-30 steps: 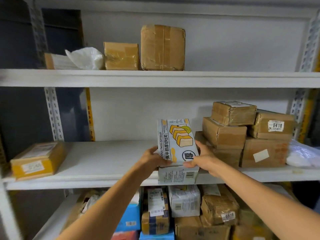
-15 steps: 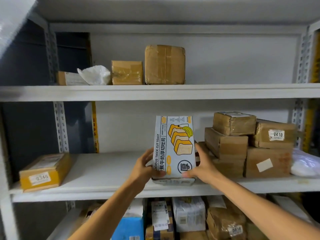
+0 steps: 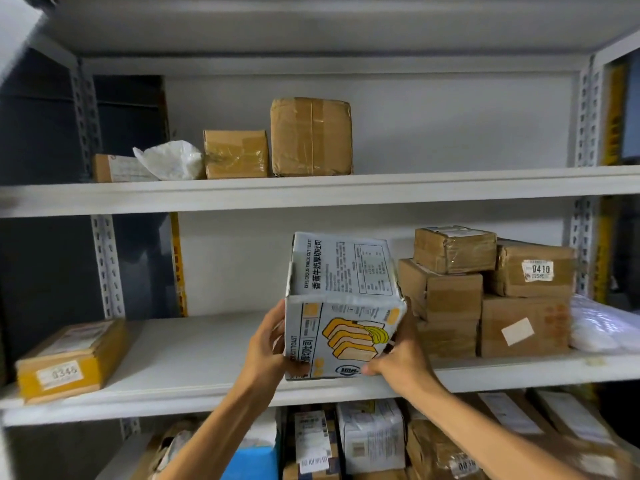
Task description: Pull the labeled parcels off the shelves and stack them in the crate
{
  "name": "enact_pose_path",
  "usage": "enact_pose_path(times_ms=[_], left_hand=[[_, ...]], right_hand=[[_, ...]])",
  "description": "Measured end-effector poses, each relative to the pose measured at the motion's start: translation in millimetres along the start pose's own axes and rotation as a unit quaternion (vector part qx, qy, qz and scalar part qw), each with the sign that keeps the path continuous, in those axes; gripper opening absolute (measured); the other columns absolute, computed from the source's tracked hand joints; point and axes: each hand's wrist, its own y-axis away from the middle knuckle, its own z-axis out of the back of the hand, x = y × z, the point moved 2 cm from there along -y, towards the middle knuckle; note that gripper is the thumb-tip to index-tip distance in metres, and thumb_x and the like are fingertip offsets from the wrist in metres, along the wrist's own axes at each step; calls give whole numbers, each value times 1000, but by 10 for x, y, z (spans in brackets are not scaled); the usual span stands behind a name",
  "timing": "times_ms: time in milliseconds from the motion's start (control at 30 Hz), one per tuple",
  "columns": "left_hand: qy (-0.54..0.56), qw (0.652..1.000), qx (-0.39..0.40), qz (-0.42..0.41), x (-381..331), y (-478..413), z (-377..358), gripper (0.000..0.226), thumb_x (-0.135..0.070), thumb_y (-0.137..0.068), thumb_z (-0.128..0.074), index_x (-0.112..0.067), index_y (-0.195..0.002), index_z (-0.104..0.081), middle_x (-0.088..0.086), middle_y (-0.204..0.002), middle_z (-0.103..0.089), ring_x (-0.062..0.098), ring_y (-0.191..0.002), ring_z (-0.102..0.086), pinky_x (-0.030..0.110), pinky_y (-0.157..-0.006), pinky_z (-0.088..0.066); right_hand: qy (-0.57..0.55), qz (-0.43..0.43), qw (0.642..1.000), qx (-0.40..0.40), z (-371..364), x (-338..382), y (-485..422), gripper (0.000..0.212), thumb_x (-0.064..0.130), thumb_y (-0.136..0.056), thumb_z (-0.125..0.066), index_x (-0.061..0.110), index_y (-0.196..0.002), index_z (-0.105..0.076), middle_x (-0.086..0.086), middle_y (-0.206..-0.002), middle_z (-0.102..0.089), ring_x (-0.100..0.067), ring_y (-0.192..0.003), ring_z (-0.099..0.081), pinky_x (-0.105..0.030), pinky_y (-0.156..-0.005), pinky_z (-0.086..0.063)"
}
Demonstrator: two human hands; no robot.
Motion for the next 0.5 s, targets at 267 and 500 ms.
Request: enact_pose_path(times_ms=[267,500], left_hand=[[-99,993,-66,14,-182,192,-20,104,-8,-56,-91,-45,-140,-42,-12,-129,-51,1,-113,-48,24,-92,-42],[-35,998,-48,38,-251,257,-29,98,-8,-68,-84,-49,-142,-35,-23,-140,-46,5,-126,-45,48,-103,-42]], right_hand=[[-154,-111,982,19,62,41,-143,57,-35,-62,-61,11,-96,-60,-7,-96,-68,-27,-98,-62,-23,-62,-51],[-257,-201,944,49,119,31,-249,37,-33,-74,-43,-4,-95,-54,-15,-94,-60,-31,-93,-57,-27,-63,-51]])
